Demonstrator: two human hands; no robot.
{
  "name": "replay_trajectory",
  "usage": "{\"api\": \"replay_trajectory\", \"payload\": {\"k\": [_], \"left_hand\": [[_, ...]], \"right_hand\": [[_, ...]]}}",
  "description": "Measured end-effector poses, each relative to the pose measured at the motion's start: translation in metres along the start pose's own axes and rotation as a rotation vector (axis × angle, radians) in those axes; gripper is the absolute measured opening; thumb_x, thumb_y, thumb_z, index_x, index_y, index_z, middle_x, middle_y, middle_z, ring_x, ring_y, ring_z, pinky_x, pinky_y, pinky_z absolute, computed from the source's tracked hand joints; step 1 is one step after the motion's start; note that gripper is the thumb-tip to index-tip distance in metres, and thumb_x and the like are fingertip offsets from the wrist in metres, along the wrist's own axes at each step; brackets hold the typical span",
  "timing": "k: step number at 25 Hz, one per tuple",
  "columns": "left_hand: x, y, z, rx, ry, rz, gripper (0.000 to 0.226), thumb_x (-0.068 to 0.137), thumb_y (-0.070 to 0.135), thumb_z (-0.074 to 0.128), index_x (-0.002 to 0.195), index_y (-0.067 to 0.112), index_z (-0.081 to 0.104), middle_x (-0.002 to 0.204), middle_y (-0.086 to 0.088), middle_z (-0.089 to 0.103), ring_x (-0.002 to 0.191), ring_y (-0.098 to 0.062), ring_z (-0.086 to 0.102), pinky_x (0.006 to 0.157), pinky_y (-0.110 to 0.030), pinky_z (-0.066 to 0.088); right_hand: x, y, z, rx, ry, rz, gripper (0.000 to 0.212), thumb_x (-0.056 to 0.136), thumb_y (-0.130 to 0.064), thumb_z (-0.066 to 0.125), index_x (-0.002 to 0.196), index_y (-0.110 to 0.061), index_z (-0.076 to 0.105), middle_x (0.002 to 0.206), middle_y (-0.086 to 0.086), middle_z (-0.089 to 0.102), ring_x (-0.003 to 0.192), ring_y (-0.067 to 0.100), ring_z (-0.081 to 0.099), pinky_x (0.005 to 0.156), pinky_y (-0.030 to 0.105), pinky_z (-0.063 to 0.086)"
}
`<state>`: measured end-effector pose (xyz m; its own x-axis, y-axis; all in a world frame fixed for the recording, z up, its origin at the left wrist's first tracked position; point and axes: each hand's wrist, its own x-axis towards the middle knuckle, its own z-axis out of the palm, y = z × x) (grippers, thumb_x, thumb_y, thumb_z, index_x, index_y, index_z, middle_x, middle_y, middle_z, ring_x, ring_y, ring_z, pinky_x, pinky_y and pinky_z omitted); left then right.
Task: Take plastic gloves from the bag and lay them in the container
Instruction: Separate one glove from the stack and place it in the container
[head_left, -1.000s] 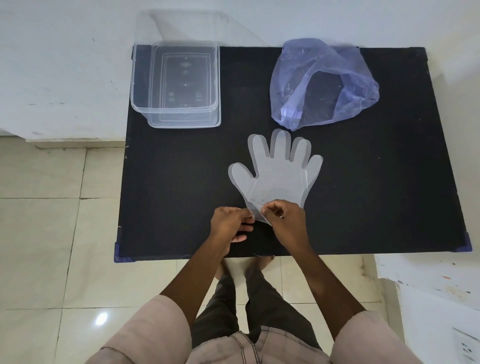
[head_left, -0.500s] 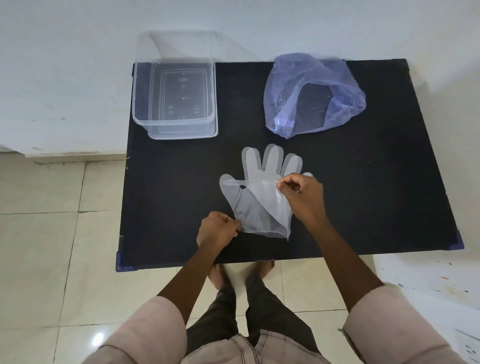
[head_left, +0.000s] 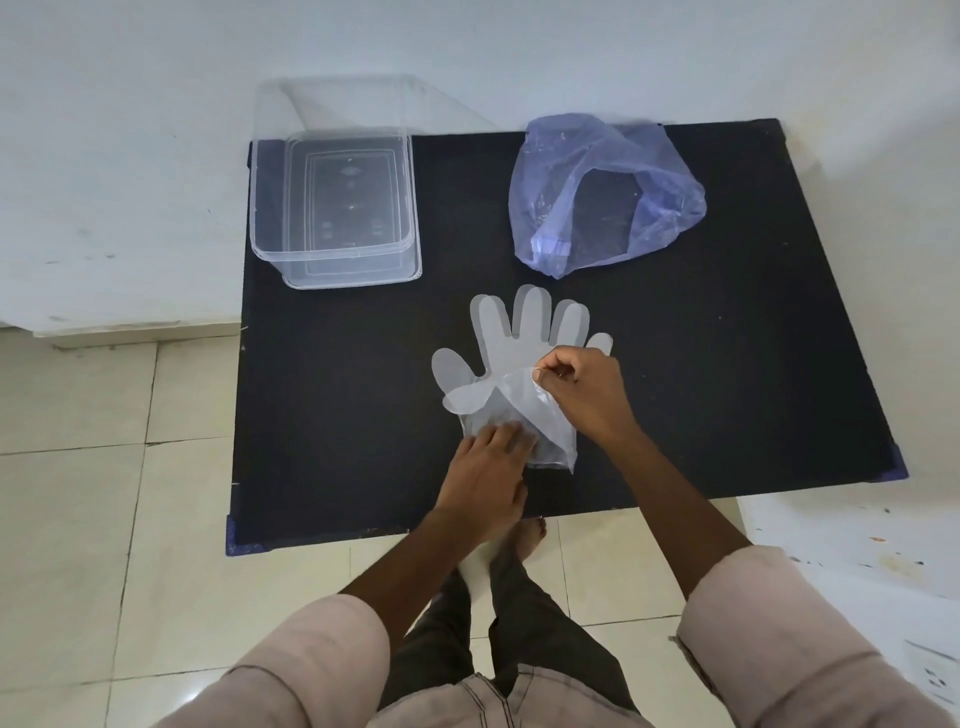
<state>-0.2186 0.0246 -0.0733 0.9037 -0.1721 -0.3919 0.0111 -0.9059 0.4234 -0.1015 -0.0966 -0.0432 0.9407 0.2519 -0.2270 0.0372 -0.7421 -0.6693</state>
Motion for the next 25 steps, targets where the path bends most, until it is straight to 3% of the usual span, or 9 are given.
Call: {"api": "replay_trajectory", "payload": {"k": [3, 6, 9, 14, 18, 21, 25], "left_hand": [[-0.001, 0.000, 0.010, 0.028, -0.025, -0.022, 0.064, 0.093, 0.038, 0.052, 0.150, 0.029, 0.023, 0.159, -0.002, 0.025, 0.146, -0.028, 0.023, 0.119, -0.045, 0.020], [0.001, 0.001, 0.009, 0.014, -0.017, -0.026, 0.066, 0.092, 0.038, 0.053, 0.150, 0.030, 0.023, 0.159, -0.004, 0.025, 0.146, -0.029, 0.022, 0.119, -0.045, 0.022], [0.003, -0.003, 0.010, 0.005, -0.009, -0.022, 0.063, 0.091, 0.039, 0.054, 0.148, 0.029, 0.028, 0.156, -0.003, 0.029, 0.145, -0.027, 0.023, 0.118, -0.043, 0.021], [0.004, -0.007, 0.011, 0.010, -0.016, -0.005, 0.069, 0.090, 0.032, 0.057, 0.150, 0.029, 0.023, 0.159, -0.001, 0.026, 0.146, -0.027, 0.021, 0.119, -0.044, 0.019], [0.003, -0.006, 0.012, 0.058, -0.027, 0.002, 0.072, 0.090, 0.033, 0.058, 0.151, 0.028, 0.019, 0.159, -0.002, 0.023, 0.147, -0.028, 0.019, 0.119, -0.044, 0.018], [0.003, -0.004, 0.010, 0.101, -0.035, 0.008, 0.072, 0.089, 0.035, 0.059, 0.150, 0.027, 0.022, 0.159, -0.003, 0.021, 0.147, -0.029, 0.017, 0.119, -0.044, 0.018], [0.004, 0.001, 0.003, 0.105, -0.036, 0.001, 0.071, 0.089, 0.033, 0.060, 0.150, 0.026, 0.024, 0.158, -0.003, 0.021, 0.146, -0.029, 0.020, 0.118, -0.045, 0.021]], "right_hand": [[-0.005, 0.001, 0.001, 0.116, -0.104, 0.128, 0.021, 0.088, -0.030, 0.065, 0.099, -0.012, 0.066, 0.099, 0.003, 0.070, 0.086, 0.014, 0.062, 0.090, 0.034, 0.054], [-0.024, 0.005, 0.003, 0.135, -0.238, 0.269, 0.051, 0.079, -0.046, 0.070, 0.119, -0.018, 0.055, 0.109, -0.005, 0.057, 0.098, 0.013, 0.055, 0.090, 0.028, 0.046], [-0.054, 0.021, 0.011, -0.022, -0.224, 0.189, 0.064, 0.074, -0.049, 0.074, 0.126, -0.017, 0.053, 0.124, 0.002, 0.061, 0.109, 0.018, 0.057, 0.097, 0.029, 0.043], [-0.062, 0.031, 0.019, -0.099, -0.076, 0.146, 0.040, 0.088, -0.036, 0.064, 0.117, -0.010, 0.063, 0.120, 0.009, 0.067, 0.109, 0.025, 0.063, 0.094, 0.022, 0.037], [-0.047, 0.033, 0.011, -0.185, 0.035, 0.019, 0.022, 0.092, -0.029, 0.060, 0.094, -0.011, 0.072, 0.095, 0.008, 0.074, 0.085, 0.020, 0.068, 0.084, 0.024, 0.048], [-0.030, 0.023, -0.006, -0.229, 0.065, -0.076, 0.015, 0.090, -0.021, 0.061, 0.086, -0.011, 0.071, 0.087, 0.007, 0.073, 0.074, 0.017, 0.062, 0.076, 0.031, 0.055], [-0.007, 0.009, -0.030, -0.325, 0.075, -0.175, 0.015, 0.089, -0.017, 0.059, 0.083, -0.011, 0.070, 0.083, 0.007, 0.072, 0.071, 0.020, 0.063, 0.070, 0.032, 0.054]]}}
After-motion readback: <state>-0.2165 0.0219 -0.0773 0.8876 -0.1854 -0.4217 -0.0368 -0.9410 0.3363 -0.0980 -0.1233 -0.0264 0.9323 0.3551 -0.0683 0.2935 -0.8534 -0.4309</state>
